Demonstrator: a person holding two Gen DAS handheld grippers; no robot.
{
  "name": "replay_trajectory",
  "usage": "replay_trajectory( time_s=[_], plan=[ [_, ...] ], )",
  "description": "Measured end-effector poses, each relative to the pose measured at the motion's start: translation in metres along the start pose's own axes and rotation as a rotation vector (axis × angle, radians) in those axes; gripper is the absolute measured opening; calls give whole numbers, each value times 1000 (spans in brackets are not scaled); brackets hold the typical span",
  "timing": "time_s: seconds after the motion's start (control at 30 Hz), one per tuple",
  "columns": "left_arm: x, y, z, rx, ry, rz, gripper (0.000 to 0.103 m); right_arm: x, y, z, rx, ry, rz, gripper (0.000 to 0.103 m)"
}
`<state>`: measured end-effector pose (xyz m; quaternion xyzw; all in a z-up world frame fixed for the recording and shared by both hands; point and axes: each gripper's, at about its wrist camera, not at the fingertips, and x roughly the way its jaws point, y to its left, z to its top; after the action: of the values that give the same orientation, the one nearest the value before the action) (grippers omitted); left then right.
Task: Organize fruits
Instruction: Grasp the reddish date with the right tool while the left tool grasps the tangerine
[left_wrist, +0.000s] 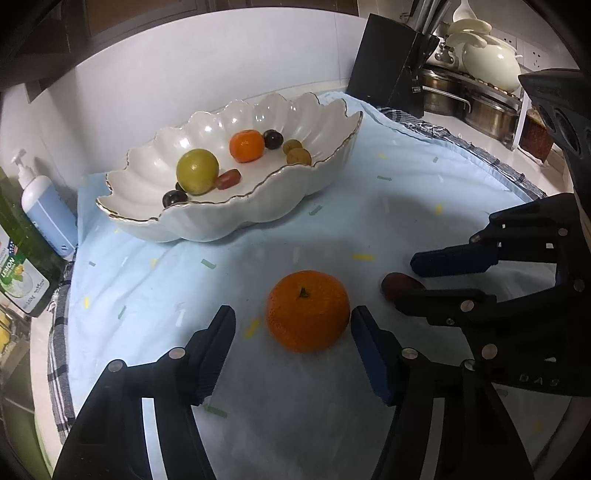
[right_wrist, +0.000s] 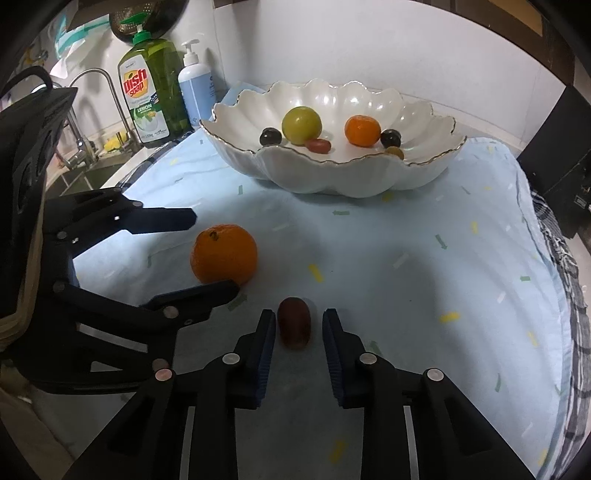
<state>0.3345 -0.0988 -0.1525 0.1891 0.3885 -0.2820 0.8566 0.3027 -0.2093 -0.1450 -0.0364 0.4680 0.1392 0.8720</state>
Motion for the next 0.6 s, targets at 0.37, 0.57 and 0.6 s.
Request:
replay_trajectory(
  time_s=[0.37, 0.57, 0.6],
  plan=[
    [5, -4, 3, -13, 7, -31, 46, 4, 1, -1, -7, 4, 17, 18],
    [0, -1, 2, -55, 17, -32, 46, 1, -1, -1, 19, -4, 21, 18],
    [-2, 0, 2, -60, 19, -23, 46, -1, -1, -1, 21, -8, 20, 18]
  ],
)
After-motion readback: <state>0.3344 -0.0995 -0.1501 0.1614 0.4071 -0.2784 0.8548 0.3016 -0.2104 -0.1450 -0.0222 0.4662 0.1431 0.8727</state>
